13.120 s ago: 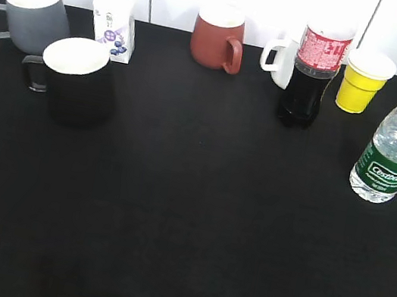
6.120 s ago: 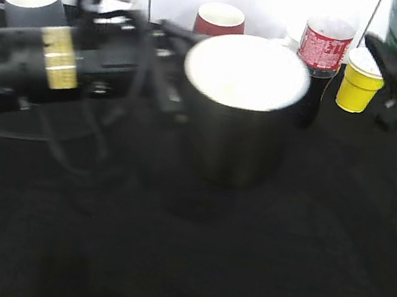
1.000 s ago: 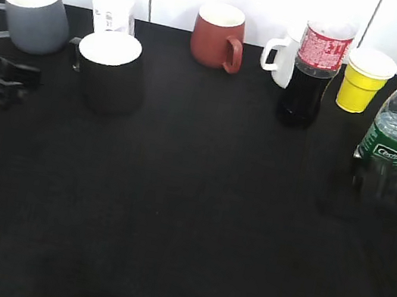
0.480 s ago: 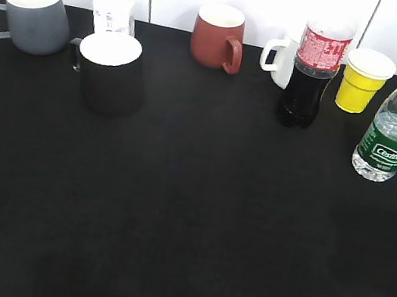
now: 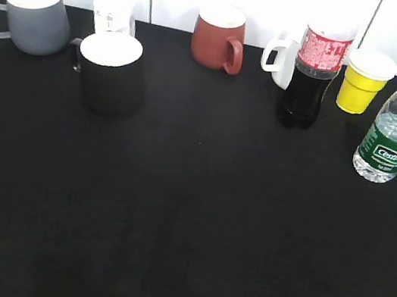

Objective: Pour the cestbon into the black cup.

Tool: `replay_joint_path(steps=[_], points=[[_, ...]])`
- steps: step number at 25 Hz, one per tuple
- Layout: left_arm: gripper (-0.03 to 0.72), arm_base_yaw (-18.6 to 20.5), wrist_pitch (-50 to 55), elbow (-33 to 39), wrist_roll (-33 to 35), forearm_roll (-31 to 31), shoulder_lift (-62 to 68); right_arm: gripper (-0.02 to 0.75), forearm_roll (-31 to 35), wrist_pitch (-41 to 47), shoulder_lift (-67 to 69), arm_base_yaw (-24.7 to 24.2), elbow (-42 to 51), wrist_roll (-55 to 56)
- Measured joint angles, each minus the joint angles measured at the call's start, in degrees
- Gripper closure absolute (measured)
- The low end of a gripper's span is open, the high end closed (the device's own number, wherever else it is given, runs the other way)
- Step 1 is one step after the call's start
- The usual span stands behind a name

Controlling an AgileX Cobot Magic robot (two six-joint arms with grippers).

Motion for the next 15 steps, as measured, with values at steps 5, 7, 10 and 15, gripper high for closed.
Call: replay_joint_path(steps=[5, 7, 10, 15], points=[[0.319, 0.00, 0.00, 0.03, 0.04, -0.04, 0.00, 0.250, 1.21, -3.46, 0.00, 0.00, 1.25, 0.32], [0.322, 0.00, 0.00, 0.03, 0.04, -0.04, 0.00, 0.250, 1.29, -3.46, 0.00, 0.00, 1.25, 0.37], [0.332, 1.64, 0.00, 0.03, 0.04, -0.04, 0.00, 0.251, 1.33, -3.46, -0.02, -0.28, 1.25, 0.37], [0.335, 17.30, -0.07, 0.03, 0.04, -0.04, 0.00, 0.252, 1.33, -3.70, -0.02, -11.85, 1.25, 0.37]])
